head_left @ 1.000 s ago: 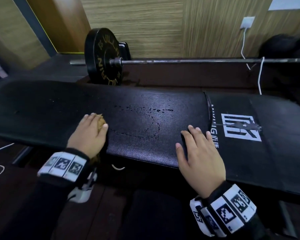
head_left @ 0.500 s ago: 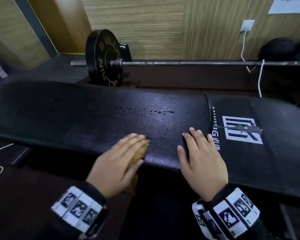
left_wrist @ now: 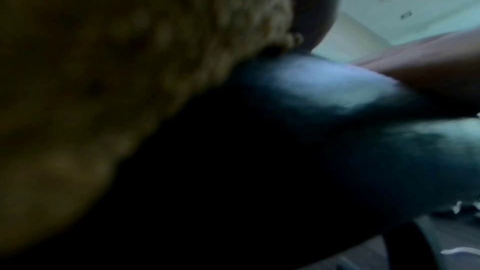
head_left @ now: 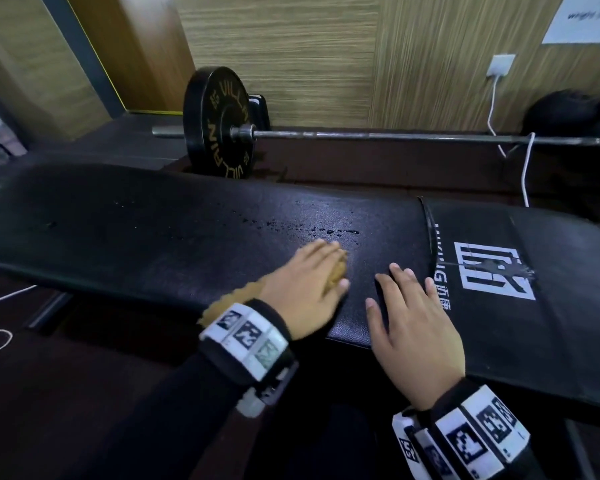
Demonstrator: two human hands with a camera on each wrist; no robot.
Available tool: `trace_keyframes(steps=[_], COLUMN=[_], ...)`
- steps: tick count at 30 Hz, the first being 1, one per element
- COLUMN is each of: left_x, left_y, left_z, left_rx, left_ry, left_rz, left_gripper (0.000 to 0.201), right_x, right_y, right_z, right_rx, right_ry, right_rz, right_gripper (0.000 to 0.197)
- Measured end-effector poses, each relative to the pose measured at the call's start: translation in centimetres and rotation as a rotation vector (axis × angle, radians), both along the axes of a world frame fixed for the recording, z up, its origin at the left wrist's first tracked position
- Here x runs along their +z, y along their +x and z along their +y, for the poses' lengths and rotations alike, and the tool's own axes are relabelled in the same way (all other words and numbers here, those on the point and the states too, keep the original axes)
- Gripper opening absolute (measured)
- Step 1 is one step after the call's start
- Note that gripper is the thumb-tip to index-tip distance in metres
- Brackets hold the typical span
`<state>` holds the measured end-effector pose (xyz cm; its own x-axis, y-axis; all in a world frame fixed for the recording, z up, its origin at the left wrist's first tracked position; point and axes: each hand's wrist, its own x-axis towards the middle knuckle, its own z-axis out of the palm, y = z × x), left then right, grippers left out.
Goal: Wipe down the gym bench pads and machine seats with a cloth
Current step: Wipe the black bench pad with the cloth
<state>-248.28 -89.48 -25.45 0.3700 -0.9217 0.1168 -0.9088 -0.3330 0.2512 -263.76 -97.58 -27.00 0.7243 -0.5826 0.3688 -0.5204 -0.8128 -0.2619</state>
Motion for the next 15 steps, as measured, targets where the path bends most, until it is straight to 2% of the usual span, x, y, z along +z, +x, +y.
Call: trace_keyframes(steps=[5,7,11,15], left_x=[0.4,0.5,-0.1,-0.9], left_y=[-0.3,1.4,6.0,9.1], left_z=[0.6,2.4,7.1,10.3], left_rx=[0.011,0.111,0.301,0.403], left_ry=[-0.096,-0.095,0.006,-0.017], left_rz=[0.284,0.254,0.083,0.046], left_gripper=[0.065,0.064,0.058,0.049], right_x=[0.7,1.1,2.5,4.9], right_y=[-0.2,-0.1,0.3,1.6], right_z=[0.0,0.0,0.0,0.8], right_rx=[-0.003,0.005,0.074,0.351], right_ry=[0.011,0.040,0.070,0.021], right_rz=[0.046,0.093,0.315,0.401], right_gripper=[0.040,0.038,0.052,0.055])
